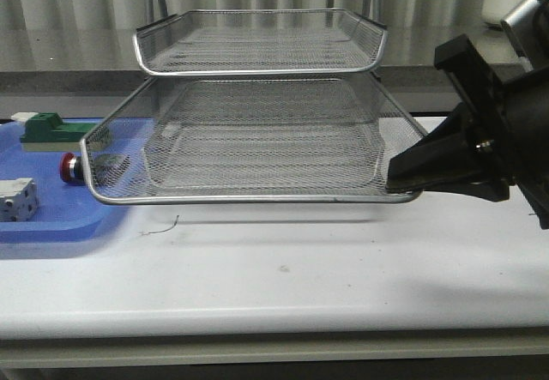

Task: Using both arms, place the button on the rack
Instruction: 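Pull the middle mesh tray outward toward the robot with the right gripper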

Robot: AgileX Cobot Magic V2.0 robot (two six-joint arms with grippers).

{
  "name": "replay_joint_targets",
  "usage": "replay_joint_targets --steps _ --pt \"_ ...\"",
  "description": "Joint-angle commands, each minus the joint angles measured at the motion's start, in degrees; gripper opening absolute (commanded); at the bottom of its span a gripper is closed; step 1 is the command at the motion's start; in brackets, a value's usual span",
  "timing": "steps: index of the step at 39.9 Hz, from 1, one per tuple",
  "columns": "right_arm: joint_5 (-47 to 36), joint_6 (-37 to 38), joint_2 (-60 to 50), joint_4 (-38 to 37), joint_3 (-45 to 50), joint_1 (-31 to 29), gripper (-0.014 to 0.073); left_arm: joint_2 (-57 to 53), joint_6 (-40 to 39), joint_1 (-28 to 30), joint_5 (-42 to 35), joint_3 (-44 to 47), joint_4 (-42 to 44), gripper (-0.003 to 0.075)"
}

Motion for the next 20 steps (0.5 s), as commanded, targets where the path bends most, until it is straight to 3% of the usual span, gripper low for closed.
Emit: replay_joint_targets --steps 1,12,20 --pt "5.91 -0.92 -2.2 1.43 -0.54 -0.09 0.0114 0.75 -0.54 0.19 -4.71 -1.84 -0.54 0.0671" --pt "5.88 -1.64 -2.65 2.1 -0.54 -0.16 0.0442 0.75 -0.54 0.19 -4.71 -1.84 -0.54 0.0671" --pt "5.62 -2.13 -9.84 -1.2 -0.82 -7.6 0.0449 0.75 -0.54 0.19 -4.71 -1.84 -0.54 0.0671"
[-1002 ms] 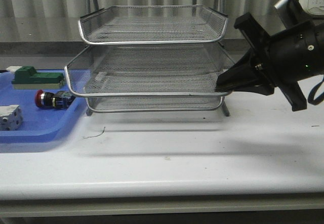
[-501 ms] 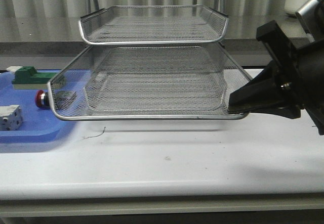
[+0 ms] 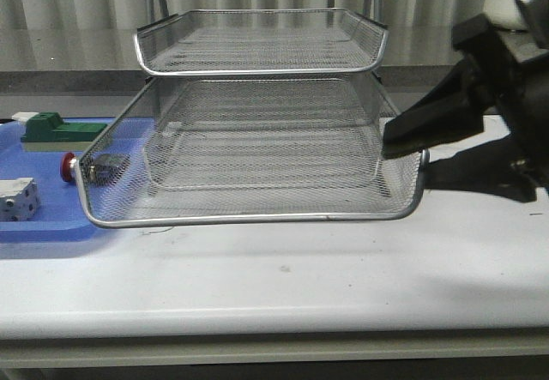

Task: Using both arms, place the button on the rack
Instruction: 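Pull the middle mesh tray outward toward the robot with the right gripper, then release the tray and withdraw the right gripper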

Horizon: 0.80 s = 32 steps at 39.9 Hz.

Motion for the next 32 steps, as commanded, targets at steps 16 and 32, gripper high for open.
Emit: replay_joint_targets --steps 16,32 --pt "-0.34 26.94 -17.01 -41.07 -20.98 -7.37 0.0012 0.75 -0.54 0.19 -4.71 -1.84 -0.54 0.0671" --pt "-9.03 65.33 -28.63 -95.48 -19.84 7.48 -0.0059 0.75 -0.54 0.19 -4.71 -1.84 -0.54 0.0671"
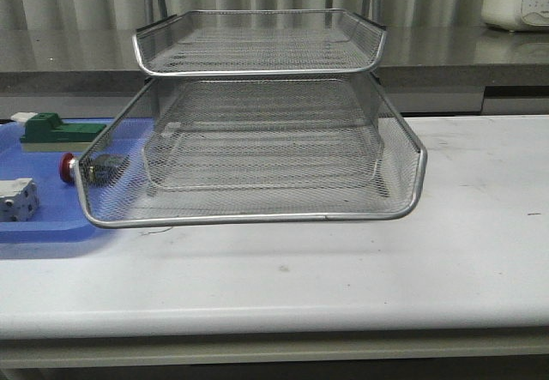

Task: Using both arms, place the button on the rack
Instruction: 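Release the tray and withdraw the right gripper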

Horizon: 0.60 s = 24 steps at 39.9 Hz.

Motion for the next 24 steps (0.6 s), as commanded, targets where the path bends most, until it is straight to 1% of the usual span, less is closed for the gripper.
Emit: replay_joint_targets --steps 1,4,12,17,24 --pt "-5.62 9.55 -4.87 -10.94 1.51 1.95 -0.0059 0.75 -0.54 0.19 -4.71 -1.84 -0.54 0.0671" --pt "-8.6 12.04 -8.95 -12.95 5.15 2.24 -0.0059 0.75 -0.54 0.19 -4.71 -1.84 -0.54 0.0671" --pt "-15.98 12.21 -21.72 -12.43 17.46 2.3 -0.006 0.75 -0.54 0.19 -4.71 -1.84 -0.54 0.0671" --pt "-17.01 12.21 -29.78 -12.43 23.27 2.3 -0.006 0.75 -0.54 0.19 -4.71 -1.84 -0.54 0.0671" --pt "-16.53 12.21 -38.2 -12.43 27.29 2.3 -0.006 0.75 -0.54 0.19 -4.71 -1.84 -0.54 0.0671"
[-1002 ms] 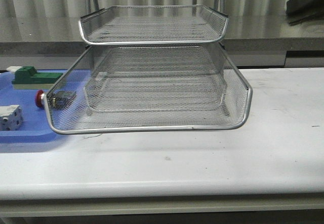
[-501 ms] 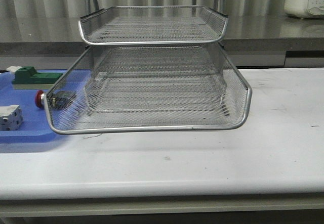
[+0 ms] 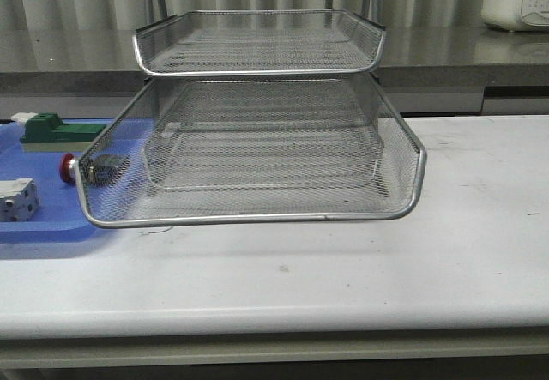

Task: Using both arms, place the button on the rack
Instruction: 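Release the tray and withdraw the right gripper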

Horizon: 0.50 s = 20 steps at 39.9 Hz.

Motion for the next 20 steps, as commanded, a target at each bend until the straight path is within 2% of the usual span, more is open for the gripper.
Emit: replay_joint_targets --steps 1,20 --pt "-4.01 0.21 -3.21 -0.57 -0.35 0.07 -0.006 0.75 -0.54 0.19 -4.71 -1.84 -0.54 0.0671" --pt "-2.89 0.21 -4.6 -0.57 -0.35 0.07 -0.006 0.87 -0.54 0.19 -5.05 -1.84 -0.54 0.0671"
